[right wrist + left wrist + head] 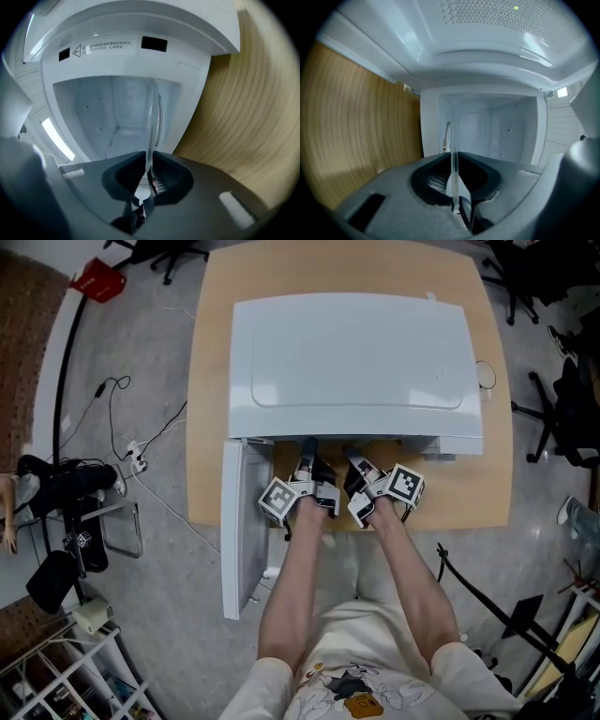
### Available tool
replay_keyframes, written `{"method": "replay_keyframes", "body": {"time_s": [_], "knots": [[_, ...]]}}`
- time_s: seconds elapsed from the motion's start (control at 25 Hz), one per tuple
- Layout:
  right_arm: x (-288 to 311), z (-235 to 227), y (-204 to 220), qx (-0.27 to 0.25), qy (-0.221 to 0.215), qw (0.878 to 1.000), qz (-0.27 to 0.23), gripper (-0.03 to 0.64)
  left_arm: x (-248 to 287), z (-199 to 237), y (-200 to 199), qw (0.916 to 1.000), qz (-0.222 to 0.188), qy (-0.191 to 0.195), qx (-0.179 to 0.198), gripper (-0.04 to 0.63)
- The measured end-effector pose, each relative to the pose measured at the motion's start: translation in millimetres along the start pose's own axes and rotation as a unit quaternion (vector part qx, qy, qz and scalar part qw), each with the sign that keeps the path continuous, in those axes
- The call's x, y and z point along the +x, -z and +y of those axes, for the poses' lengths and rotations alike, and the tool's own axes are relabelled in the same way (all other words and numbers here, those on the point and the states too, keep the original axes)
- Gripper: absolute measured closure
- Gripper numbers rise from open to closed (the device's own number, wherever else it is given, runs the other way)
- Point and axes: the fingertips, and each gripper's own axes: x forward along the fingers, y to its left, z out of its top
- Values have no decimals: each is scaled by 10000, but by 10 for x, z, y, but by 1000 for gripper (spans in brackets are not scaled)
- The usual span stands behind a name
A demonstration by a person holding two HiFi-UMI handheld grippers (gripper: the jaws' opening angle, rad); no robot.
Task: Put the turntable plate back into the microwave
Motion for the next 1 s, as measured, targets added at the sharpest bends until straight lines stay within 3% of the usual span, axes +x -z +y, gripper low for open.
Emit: {"method": "replay_keyframes", "body": {"time_s": [0.24,0.36,0.44,0.56,0.72,0.8,0.88,1.0], "knots": [[13,-154,-103,284,291,9984,-396,578,-89,92,70,9994,223,-144,207,530],[40,-189,-119,361,390,9977,-411,580,-235,82,112,9963,365,-260,728,543],[31,-199,-127,388,419,9973,-456,580,-338,47,168,9886,536,-394,1354,565],[26,-217,-136,393,438,9971,-493,580,-435,-28,275,9599,864,-603,2597,597],[28,-231,-139,359,488,9970,-478,580,-495,-156,371,9047,1130,-815,4026,597],[34,-231,-140,313,519,9971,-465,578,-502,-205,408,8788,1233,-891,4524,597],[33,-236,-135,281,574,9970,-444,577,-500,-230,444,8631,1318,-932,4785,597],[35,-251,-113,270,668,9968,-354,573,-492,-245,472,8530,1401,-978,4931,597]]}}
